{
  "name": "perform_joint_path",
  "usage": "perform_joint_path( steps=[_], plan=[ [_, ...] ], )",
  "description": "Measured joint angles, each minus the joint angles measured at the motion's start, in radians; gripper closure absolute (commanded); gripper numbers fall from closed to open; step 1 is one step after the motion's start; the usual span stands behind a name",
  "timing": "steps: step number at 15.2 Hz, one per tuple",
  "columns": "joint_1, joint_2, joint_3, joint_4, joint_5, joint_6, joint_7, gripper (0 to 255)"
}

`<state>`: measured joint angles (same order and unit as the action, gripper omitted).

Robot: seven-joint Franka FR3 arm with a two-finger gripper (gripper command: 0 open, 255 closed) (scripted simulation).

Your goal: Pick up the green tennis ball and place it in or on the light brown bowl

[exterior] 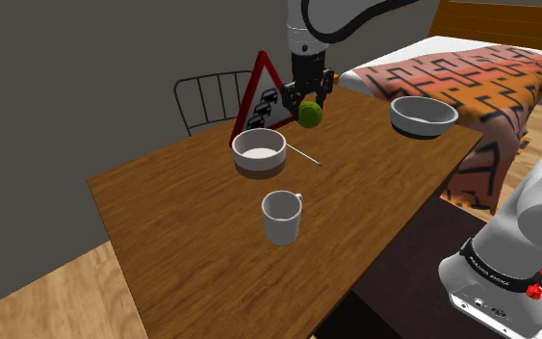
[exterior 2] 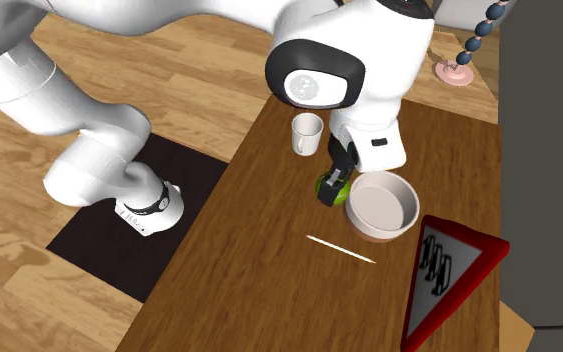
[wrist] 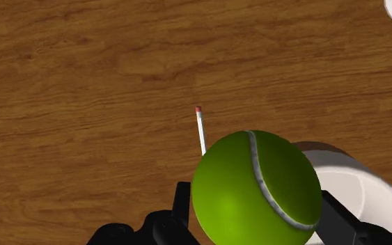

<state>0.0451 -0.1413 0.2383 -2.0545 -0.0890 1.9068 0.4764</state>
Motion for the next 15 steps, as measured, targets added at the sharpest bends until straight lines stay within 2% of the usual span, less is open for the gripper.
perform_joint_path(
  steps=[5,11,12,15],
  plan=[
    [0.02,0.194,0.031,0.212,-0.048,-0.033,0.065,255],
    [0.071,0.46,0.044,0.572,-0.117,-0.143,0.116,255],
    [0.08,0.487,0.045,0.602,-0.124,-0.149,0.125,255],
    [0.085,0.507,0.044,0.598,-0.13,-0.127,0.134,255]
  ],
)
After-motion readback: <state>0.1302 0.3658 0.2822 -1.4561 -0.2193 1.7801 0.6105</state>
